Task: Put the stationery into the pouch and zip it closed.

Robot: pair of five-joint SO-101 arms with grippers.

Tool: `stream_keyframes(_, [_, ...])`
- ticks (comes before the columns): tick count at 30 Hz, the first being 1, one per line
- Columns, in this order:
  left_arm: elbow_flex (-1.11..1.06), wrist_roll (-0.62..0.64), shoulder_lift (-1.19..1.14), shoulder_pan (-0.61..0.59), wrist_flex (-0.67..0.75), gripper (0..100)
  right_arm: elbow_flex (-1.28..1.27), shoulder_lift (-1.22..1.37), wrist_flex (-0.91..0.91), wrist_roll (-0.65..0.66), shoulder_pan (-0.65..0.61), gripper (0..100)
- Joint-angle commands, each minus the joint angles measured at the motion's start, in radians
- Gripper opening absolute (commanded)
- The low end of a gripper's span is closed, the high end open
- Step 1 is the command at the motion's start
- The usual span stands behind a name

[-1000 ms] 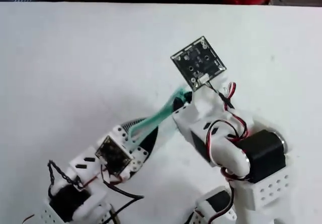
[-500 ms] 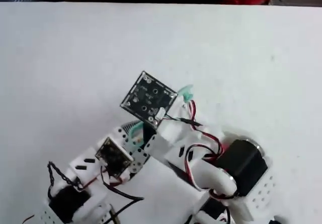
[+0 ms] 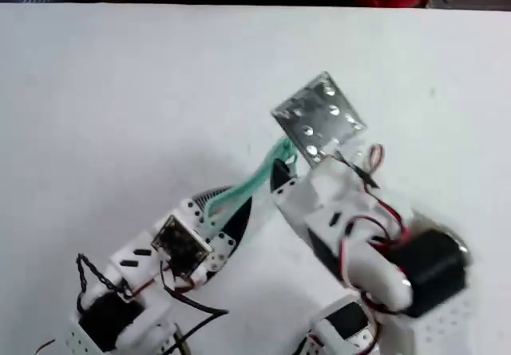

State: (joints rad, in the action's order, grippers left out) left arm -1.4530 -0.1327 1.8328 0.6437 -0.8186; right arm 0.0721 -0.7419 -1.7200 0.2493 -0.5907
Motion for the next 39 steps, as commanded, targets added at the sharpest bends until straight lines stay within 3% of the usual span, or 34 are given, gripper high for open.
stream_keyframes(1, [-0.009, -0.018, -0.007, -0.008, 0.005, 2, -0.002, 0.027, -0.005, -0.014, -0.008, 22.1])
stream_keyframes(15, [-0.009, -0.018, -0.007, -0.008, 0.005, 2, -0.091, 0.147, -0.005, -0.009, -0.013, 13.2])
stream_keyframes(19, [-0.009, -0.018, -0.007, -0.008, 0.003, 2, -0.089, 0.179, -0.005, -0.006, -0.019, 1.2])
stream_keyframes(24, [-0.009, -0.018, -0.007, -0.008, 0.003, 2, -0.089, 0.153, -0.005, 0.040, -0.027, 2.0])
stream_keyframes(33, [-0.011, -0.018, -0.007, -0.008, 0.005, 2, -0.089, 0.127, -0.005, 0.143, -0.311, 1.9])
stream_keyframes(39, [-0.011, -0.017, -0.007, -0.008, 0.005, 2, -0.095, 0.125, -0.005, 0.147, -0.351, 1.9])
